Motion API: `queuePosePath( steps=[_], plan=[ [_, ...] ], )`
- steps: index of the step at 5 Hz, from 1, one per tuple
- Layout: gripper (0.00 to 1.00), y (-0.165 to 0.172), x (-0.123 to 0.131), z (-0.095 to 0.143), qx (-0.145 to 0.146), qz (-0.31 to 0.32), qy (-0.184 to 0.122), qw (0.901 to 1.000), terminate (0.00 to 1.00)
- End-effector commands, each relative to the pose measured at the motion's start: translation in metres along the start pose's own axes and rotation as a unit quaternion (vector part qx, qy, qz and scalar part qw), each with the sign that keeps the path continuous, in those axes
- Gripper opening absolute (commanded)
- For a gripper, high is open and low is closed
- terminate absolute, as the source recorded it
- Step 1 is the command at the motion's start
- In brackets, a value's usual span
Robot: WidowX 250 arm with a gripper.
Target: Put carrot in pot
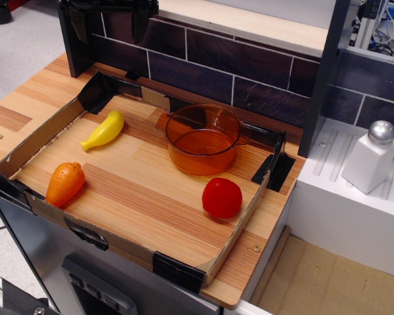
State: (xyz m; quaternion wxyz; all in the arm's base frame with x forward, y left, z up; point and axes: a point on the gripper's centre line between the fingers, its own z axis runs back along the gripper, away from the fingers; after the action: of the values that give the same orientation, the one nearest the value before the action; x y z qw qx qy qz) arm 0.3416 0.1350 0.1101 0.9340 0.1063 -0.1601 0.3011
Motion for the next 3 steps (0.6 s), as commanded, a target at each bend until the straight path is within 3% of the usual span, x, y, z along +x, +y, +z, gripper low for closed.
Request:
queuePosePath(
  steps=[1, 2, 3],
  plan=[
    [1.0, 0.0, 0.0, 0.0, 0.0, 0.0, 0.0, 1.0, 0.0],
    [1.0, 0.016, -0.01, 0.017, -0.041, -0.057, -0.011, 0.9975, 0.0],
    [1.0, 0.04, -0.032, 0.022, -0.076, -0.13, -0.005, 0.9885, 0.0]
  ],
)
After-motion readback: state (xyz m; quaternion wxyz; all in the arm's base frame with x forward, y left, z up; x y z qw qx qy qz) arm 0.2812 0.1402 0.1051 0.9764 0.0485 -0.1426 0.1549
